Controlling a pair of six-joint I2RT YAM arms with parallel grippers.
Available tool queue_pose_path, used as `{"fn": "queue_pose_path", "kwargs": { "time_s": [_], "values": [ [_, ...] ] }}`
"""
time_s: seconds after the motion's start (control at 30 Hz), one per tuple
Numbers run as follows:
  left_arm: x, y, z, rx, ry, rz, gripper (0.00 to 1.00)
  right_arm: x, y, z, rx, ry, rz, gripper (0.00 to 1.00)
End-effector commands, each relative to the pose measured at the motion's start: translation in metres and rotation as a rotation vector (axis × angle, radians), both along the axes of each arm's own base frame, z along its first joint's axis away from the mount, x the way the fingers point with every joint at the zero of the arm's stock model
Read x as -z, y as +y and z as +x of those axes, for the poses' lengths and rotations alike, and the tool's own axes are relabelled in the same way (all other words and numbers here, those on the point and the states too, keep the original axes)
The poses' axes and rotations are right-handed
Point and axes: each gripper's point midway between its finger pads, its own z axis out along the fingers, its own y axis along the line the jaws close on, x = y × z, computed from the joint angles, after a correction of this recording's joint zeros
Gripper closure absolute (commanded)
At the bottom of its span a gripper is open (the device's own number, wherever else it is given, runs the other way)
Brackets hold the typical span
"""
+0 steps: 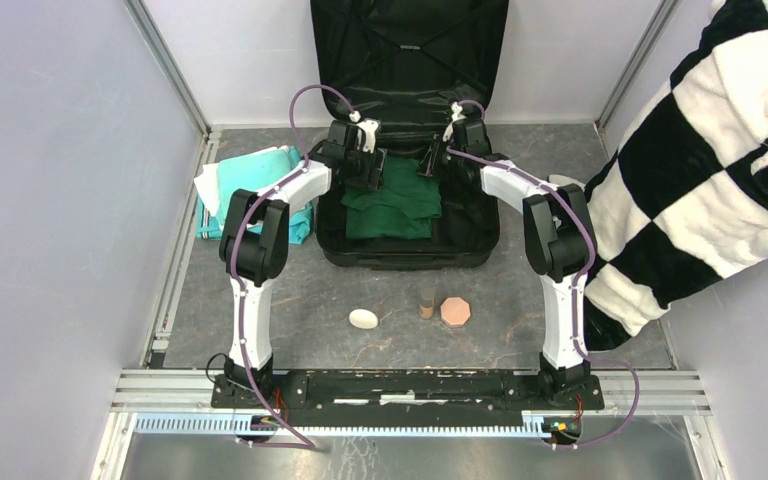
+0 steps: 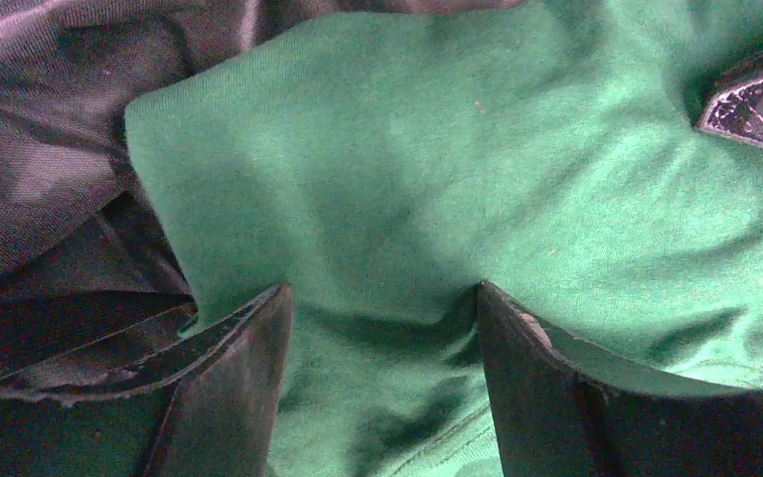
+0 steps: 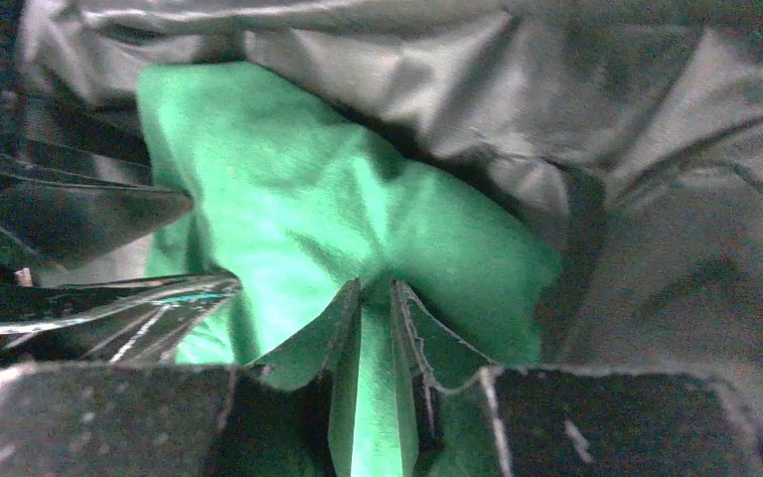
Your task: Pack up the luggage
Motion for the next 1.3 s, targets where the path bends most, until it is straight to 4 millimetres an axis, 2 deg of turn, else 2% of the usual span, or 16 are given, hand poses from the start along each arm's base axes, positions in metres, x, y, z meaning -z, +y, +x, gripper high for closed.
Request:
{"fn": "queue_pose_path", "kwargs": {
  "time_s": [0.0,0.07,0.13,0.23,0.3,0.4,0.43,0.53,0.6,0.67,0.73,0.83,0.93,1.07,1.17,1.27],
  "values": [
    [0.002,0.015,0.009,-0.074,-0.048,0.003,0.25,0.026,-0.021,0.007,0.057,0.031,0.015,0.77],
    [0.002,0.013,0.005,-0.062,-0.039,-0.005,0.23,0.034,-0.025,0.008,0.056,0.042,0.009,0.77],
    [-0.004,0.010,0.001,-0.047,-0.035,-0.021,0.20,0.032,-0.023,0.009,0.040,0.032,0.005,0.75],
    [-0.025,0.006,-0.007,-0.015,-0.034,-0.047,0.14,0.011,-0.014,0.009,-0.012,-0.005,0.017,0.68],
    [-0.051,0.007,-0.013,0.012,-0.035,-0.068,0.09,-0.017,-0.008,0.007,-0.042,-0.070,0.005,0.55],
    [-0.112,0.019,-0.023,0.038,-0.057,-0.140,0.02,-0.061,0.001,-0.001,-0.072,-0.157,0.013,0.40],
    [-0.140,0.025,-0.027,0.048,-0.079,-0.177,0.01,-0.076,0.003,-0.006,-0.077,-0.185,0.021,0.37],
    [-0.197,0.061,-0.039,0.018,-0.126,-0.199,0.00,-0.109,0.009,-0.024,-0.089,-0.241,0.040,0.32],
    [-0.214,0.089,-0.052,-0.006,-0.141,-0.158,0.00,-0.117,0.020,-0.040,-0.117,-0.269,0.049,0.29],
    [-0.212,0.117,-0.063,-0.041,-0.150,-0.070,0.00,-0.108,0.032,-0.059,-0.156,-0.258,0.043,0.27],
    [-0.187,0.136,-0.074,-0.057,-0.112,0.016,0.00,-0.086,0.040,-0.074,-0.185,-0.217,0.025,0.26],
    [-0.133,0.160,-0.087,-0.057,-0.045,0.160,0.00,-0.040,0.042,-0.092,-0.202,-0.118,0.014,0.27],
    [-0.093,0.173,-0.092,-0.051,0.012,0.225,0.00,-0.001,0.037,-0.102,-0.202,-0.050,-0.006,0.28],
    [-0.067,0.180,-0.084,-0.051,0.033,0.277,0.00,0.039,0.032,-0.114,-0.230,0.037,-0.059,0.30],
    [-0.059,0.189,-0.070,-0.085,0.008,0.319,0.00,0.039,0.031,-0.120,-0.250,0.031,-0.061,0.29],
    [-0.049,0.195,-0.061,-0.102,-0.005,0.343,0.00,0.020,0.033,-0.122,-0.266,-0.014,-0.045,0.28]
  ]
}}
